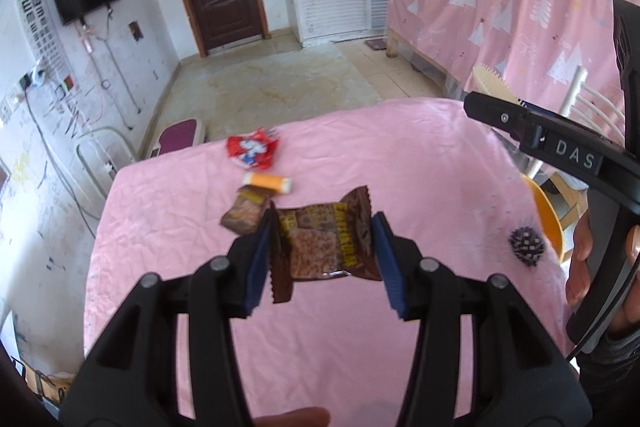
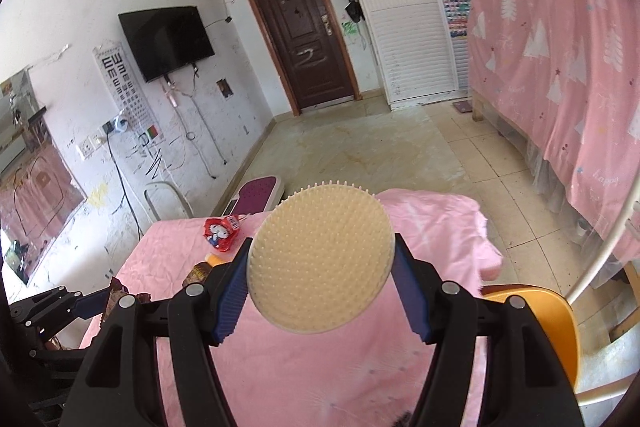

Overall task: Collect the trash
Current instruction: 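Carry the snack packet and cream brush to the basin and open both tools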

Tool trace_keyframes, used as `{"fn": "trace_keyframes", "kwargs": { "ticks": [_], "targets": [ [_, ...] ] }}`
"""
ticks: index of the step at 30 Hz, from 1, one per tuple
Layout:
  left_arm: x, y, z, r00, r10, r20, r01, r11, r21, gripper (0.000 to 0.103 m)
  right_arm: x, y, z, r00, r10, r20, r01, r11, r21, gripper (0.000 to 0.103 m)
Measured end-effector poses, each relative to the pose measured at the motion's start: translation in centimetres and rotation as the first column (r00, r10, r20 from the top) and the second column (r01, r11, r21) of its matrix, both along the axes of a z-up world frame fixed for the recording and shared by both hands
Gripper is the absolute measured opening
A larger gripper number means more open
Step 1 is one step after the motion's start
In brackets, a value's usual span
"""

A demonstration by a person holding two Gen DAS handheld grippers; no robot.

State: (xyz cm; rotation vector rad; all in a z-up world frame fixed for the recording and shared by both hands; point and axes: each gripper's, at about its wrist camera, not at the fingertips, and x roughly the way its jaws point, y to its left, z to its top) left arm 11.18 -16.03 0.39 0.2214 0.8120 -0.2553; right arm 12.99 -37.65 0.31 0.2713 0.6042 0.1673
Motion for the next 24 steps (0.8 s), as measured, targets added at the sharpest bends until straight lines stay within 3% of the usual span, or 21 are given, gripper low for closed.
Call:
{"fn": "trace_keyframes", "kwargs": {
  "ticks": [19,24],
  "targets": [
    [-1.3,-13.6,0.3,0.981,-0.196,0.0,0.196,0.98,0.025,0.047,-7.1,-14.1,-1.9,0.965,-0.256,0.056,0.254,0.966,0.039,0.056],
    [-1.2,-16.6,0.2,0.968,-0.249,-0.01,0.249,0.969,-0.004,0.047,-7.6,-16.6,-3.2,0.956,-0.292,0.043,0.289,0.956,0.05,0.056]
  ]
}}
